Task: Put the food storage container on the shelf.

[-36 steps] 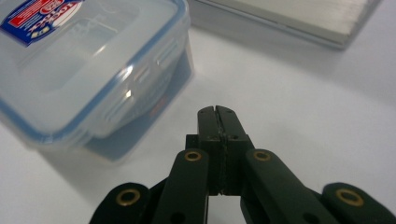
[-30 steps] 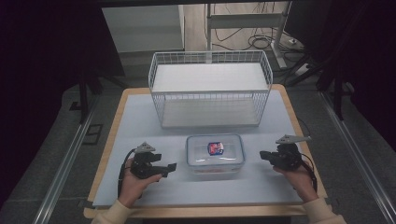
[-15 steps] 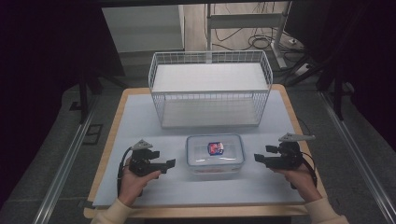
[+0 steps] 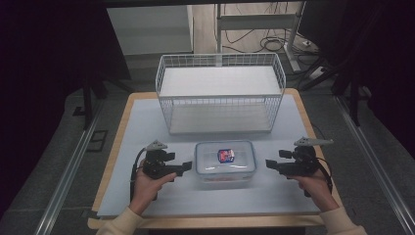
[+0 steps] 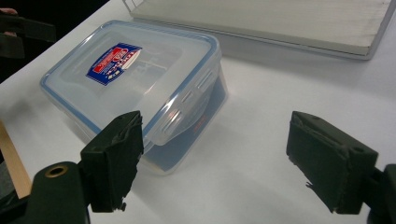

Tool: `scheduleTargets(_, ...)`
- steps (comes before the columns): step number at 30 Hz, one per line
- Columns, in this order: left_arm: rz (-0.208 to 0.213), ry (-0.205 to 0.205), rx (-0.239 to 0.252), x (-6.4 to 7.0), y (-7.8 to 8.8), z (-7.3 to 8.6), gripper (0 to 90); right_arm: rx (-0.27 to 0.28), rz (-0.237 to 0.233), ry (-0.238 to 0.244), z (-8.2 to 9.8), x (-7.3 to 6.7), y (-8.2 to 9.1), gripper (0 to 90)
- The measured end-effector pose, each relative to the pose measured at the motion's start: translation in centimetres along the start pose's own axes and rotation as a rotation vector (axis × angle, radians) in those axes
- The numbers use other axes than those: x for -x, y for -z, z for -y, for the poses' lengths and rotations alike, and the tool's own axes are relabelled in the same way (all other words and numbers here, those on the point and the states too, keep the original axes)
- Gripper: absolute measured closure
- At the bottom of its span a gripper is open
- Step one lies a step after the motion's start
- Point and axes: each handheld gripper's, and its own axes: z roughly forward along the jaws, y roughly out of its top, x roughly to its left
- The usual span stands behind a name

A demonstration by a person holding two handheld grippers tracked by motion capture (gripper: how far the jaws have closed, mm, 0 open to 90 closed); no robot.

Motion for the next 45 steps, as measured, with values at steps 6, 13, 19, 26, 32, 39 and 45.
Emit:
scheduleTargets(6, 0.059, 0.058, -0.017, 0.0, -1.7, -1.0, 13.7, -0.004, 0.007, 0.0, 0.0, 0.1, -0.3, 18.6)
scheduleTargets(13, 0.078, 0.088, -0.045, 0.4, -3.6, -1.5, 13.5, -0.011, 0.008, 0.003, 0.0, 0.0, -0.4, 18.3)
scheduleTargets(19, 0.13, 0.153, -0.073, 0.1, -4.6, -1.4, 13.2, -0.01, 0.007, 0.001, 0.0, 0.1, -0.4, 18.1)
scheduleTargets(26, 0.177, 0.193, -0.123, -0.4, -5.5, -0.7, 13.0, -0.011, 0.006, 0.005, 0.1, 0.1, -0.4, 17.8)
scheduleTargets(32, 0.2, 0.203, -0.149, -0.2, -6.0, -0.5, 15.1, -0.013, 0.001, -0.003, 0.1, 0.2, -0.6, 17.2)
scheduleTargets(39, 0.213, 0.221, -0.152, -0.2, -6.0, -0.5, 20.2, -0.015, -0.028, -0.029, -0.1, 0.1, -0.9, 16.7)
scheduleTargets(45, 0.216, 0.226, -0.151, -0.2, -6.0, -0.4, 21.4, -0.029, -0.06, -0.053, -0.7, -0.2, -1.7, 16.5)
